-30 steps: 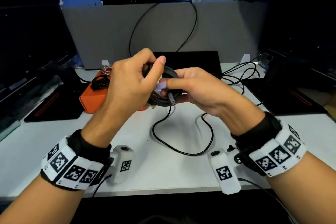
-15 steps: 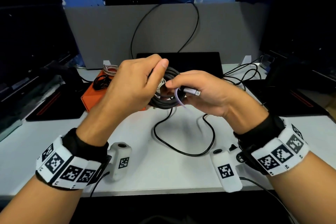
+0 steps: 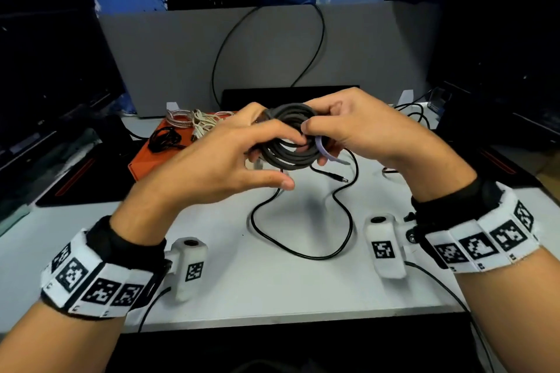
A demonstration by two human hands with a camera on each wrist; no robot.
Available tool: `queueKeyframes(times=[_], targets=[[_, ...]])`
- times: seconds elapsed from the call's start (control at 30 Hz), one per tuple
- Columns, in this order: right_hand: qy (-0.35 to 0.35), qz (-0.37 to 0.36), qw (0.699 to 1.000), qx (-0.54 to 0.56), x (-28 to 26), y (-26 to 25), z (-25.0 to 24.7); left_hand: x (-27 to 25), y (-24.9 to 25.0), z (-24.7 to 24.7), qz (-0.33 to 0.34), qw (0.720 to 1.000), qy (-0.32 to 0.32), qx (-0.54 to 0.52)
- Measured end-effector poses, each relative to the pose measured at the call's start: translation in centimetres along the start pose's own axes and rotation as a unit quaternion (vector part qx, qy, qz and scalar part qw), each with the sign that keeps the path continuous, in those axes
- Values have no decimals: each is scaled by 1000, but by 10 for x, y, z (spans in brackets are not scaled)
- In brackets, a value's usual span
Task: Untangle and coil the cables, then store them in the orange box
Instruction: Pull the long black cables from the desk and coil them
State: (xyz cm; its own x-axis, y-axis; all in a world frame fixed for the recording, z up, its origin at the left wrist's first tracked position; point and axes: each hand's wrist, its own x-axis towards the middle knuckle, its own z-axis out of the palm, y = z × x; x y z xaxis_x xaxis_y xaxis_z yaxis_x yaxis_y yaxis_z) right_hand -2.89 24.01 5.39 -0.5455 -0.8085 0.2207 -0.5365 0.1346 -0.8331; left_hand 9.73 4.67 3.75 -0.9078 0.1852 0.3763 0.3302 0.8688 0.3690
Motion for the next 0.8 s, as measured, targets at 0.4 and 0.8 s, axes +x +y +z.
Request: queueKeyframes(times=[0.4, 0.8], targets=[[7, 19, 999, 39, 2, 3, 1, 2, -7, 3, 45, 990, 68, 115], [76, 36, 988, 127, 9, 9, 13, 6, -6, 6, -42, 996, 80, 20]])
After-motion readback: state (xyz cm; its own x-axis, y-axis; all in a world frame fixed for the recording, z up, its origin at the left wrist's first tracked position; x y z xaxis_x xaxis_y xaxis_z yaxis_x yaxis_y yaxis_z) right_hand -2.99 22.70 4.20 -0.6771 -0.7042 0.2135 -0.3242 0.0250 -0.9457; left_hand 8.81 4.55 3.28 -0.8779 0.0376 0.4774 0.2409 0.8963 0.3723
